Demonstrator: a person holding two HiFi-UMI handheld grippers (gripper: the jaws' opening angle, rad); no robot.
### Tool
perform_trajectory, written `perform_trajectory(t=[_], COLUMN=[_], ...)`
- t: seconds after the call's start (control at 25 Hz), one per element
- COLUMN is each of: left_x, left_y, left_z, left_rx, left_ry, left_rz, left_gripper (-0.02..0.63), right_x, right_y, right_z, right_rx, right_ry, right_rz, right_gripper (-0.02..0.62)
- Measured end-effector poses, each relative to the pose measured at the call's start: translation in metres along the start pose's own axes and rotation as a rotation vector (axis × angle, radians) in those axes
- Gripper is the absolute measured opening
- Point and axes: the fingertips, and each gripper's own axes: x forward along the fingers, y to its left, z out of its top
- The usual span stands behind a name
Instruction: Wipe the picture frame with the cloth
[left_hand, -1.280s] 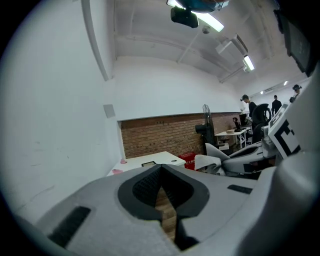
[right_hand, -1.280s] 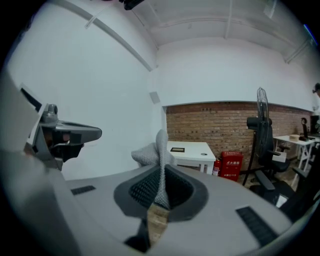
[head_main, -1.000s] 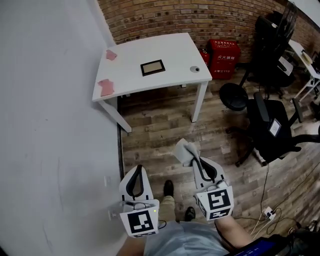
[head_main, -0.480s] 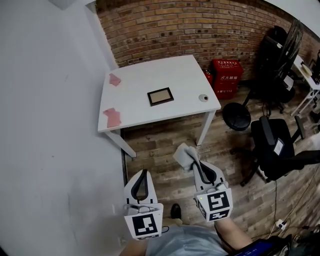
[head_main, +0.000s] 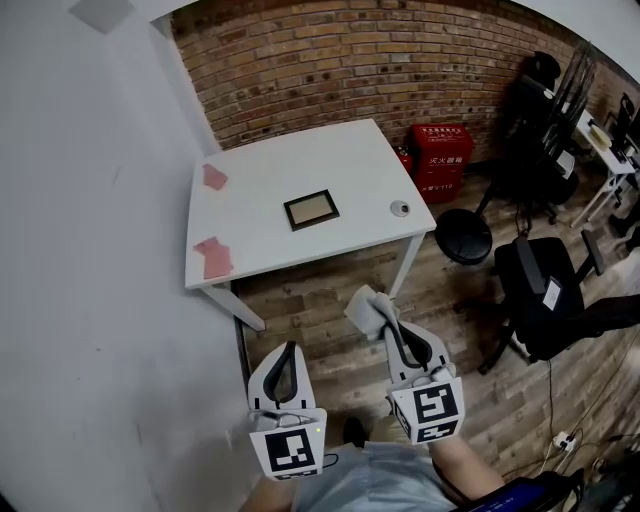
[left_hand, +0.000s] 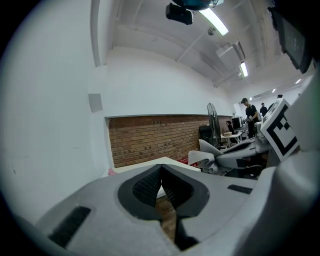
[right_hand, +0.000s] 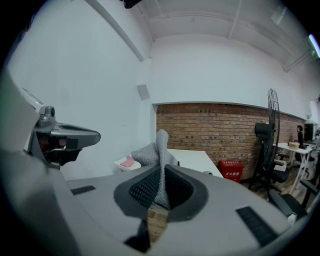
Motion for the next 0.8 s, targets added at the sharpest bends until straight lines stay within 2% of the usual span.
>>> perform_trajectory(t=[0.36,0.6,0.8], left_x=[0.053,0.117,0.173], left_y=[-0.010,0.000,0.015], left_z=[-0.018,-0.027,-0.033], left_rx=[0.024,0.021,0.030], left_ry=[0.047,0.113,0.177], left_rz=[-0.034,0.003,0.055], left_gripper=[0.009,0.009,0.009], right_x=[0.038,0.103,0.170], right_y=[-0.035,-0.073,-0.098], right_z=[-0.007,-0.004,-0.006], right_rx=[0.016,0.025,0.052], right_ry=[0.012,0.016,0.042], right_rz=[-0.016,0.010,0.068], right_gripper=[0.025,0.025,0.025])
